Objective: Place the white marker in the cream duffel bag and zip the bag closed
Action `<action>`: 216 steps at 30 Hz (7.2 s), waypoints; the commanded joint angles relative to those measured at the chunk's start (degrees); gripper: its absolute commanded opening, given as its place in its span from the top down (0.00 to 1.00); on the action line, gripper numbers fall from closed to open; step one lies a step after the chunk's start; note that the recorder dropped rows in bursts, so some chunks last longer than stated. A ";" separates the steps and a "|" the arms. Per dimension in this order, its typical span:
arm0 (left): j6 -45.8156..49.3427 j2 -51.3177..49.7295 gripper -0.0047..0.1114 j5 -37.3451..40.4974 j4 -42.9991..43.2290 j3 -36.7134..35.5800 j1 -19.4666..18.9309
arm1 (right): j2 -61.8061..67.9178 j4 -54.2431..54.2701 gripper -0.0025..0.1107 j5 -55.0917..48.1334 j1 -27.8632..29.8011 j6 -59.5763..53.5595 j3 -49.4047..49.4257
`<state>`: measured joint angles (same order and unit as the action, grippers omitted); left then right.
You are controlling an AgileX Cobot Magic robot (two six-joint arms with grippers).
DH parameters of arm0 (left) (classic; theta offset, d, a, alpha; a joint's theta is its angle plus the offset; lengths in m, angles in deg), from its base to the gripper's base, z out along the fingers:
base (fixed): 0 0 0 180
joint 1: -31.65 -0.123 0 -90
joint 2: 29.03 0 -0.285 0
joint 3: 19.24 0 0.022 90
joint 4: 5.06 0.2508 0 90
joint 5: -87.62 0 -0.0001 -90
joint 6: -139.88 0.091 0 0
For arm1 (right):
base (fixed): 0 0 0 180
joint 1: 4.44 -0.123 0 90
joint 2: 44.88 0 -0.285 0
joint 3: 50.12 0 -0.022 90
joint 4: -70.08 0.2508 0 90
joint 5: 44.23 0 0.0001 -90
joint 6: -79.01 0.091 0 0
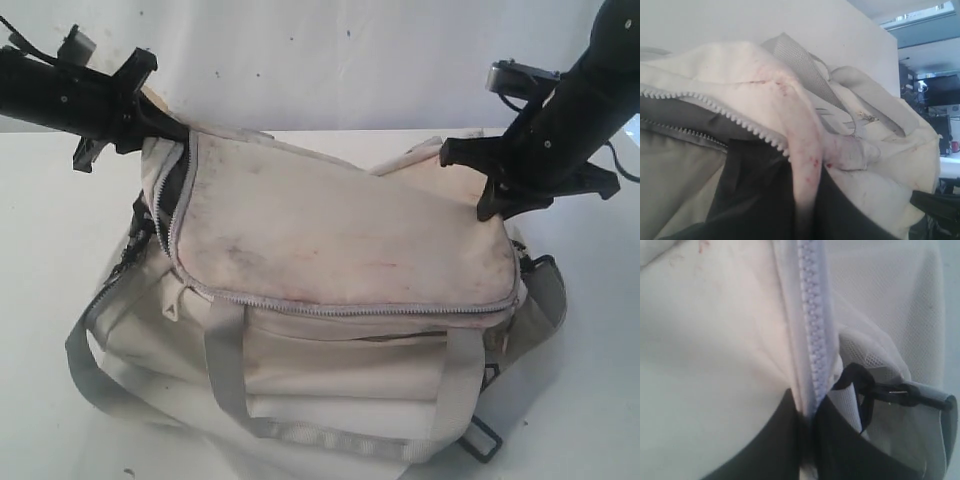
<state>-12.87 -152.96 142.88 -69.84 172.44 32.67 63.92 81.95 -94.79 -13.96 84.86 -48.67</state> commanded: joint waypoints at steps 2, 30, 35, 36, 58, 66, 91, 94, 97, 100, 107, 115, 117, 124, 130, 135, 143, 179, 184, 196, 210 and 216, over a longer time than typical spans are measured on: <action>0.88 -0.05 0.65 -0.91 5.67 1.52 -1.17 | -0.36 -3.96 0.98 5.94 1.39 2.97 2.86; 2.67 18.57 0.40 7.92 15.95 -7.47 13.36 | -2.08 5.52 0.45 -1.07 1.62 -1.88 -2.04; 3.02 21.25 0.42 0.50 16.06 -12.06 20.37 | -4.30 5.65 0.45 -6.35 4.17 -5.24 -3.64; 3.02 21.39 0.43 -0.53 16.06 -12.74 21.64 | -4.64 5.65 0.45 -6.86 5.23 -5.85 -3.64; 2.77 18.63 0.48 -35.14 9.75 -23.56 54.70 | -5.62 13.04 0.53 -14.03 13.61 -14.80 -3.43; 5.06 12.34 0.48 -38.69 9.32 -22.32 58.03 | -5.62 14.27 0.53 -13.51 13.61 -14.69 -3.43; 5.67 -6.70 0.48 -40.26 11.77 -0.54 56.69 | -5.62 15.19 0.52 -12.54 17.73 -14.69 -3.43; 2.93 -8.45 0.48 -38.64 10.57 0.89 56.31 | -5.62 15.31 0.52 -12.43 17.73 -14.81 -3.43; 4.50 -8.83 0.58 -37.84 12.53 1.94 58.91 | -5.62 15.31 0.52 -11.99 17.73 -15.29 -3.43; 3.18 -9.59 0.67 -43.39 12.79 1.73 60.05 | -5.62 15.31 0.52 -11.99 17.73 -15.29 -3.43; -10.96 -10.10 0.67 -42.92 24.43 1.73 59.69 | -5.62 15.31 0.52 -11.80 17.73 -15.79 -3.43; -44.80 -9.99 0.67 -20.34 62.30 11.78 60.41 | -5.62 15.43 0.52 -11.54 17.73 -15.79 -3.43; -47.84 -10.94 0.67 -22.46 62.96 12.69 60.41 | -5.62 15.43 0.52 -11.64 17.73 -15.79 -3.43; -47.84 -11.89 0.67 -23.84 58.79 13.23 61.26 | -5.62 15.43 0.52 -11.42 17.73 -15.79 -3.43; -46.82 -12.53 0.67 -25.39 62.91 13.23 64.16 | -5.62 15.43 0.52 -11.08 17.73 -15.79 -3.43; -54.01 -14.18 0.62 -26.12 70.65 13.23 63.00 | -5.62 15.43 0.52 -12.13 17.73 -15.79 -3.43; -57.45 -14.61 0.42 -30.85 72.34 13.23 60.93 | -5.62 15.43 0.52 -12.13 17.73 -15.79 -3.43; -65.22 -19.18 0.49 -34.62 67.70 15.90 57.40 | -5.62 15.64 0.52 -12.14 17.73 -15.79 -3.43; -64.72 -19.26 0.48 -39.26 65.28 15.90 58.80 | -5.62 15.64 0.52 -11.90 17.73 -15.79 -3.43; -64.77 -21.73 0.52 -32.70 72.88 15.90 57.63 | -5.62 15.75 0.52 -12.40 17.73 -15.06 -3.43; -69.72 -18.97 0.52 -33.79 78.49 15.90 57.26 | -5.62 15.75 0.52 -12.40 17.60 -15.04 -3.43; -69.99 -18.44 0.52 -34.73 79.42 15.90 56.14 | -5.62 15.75 0.52 -12.06 17.60 -15.04 -3.43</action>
<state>-82.31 -172.57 109.06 8.08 188.40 89.92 58.77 97.48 -107.06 3.41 69.87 -52.09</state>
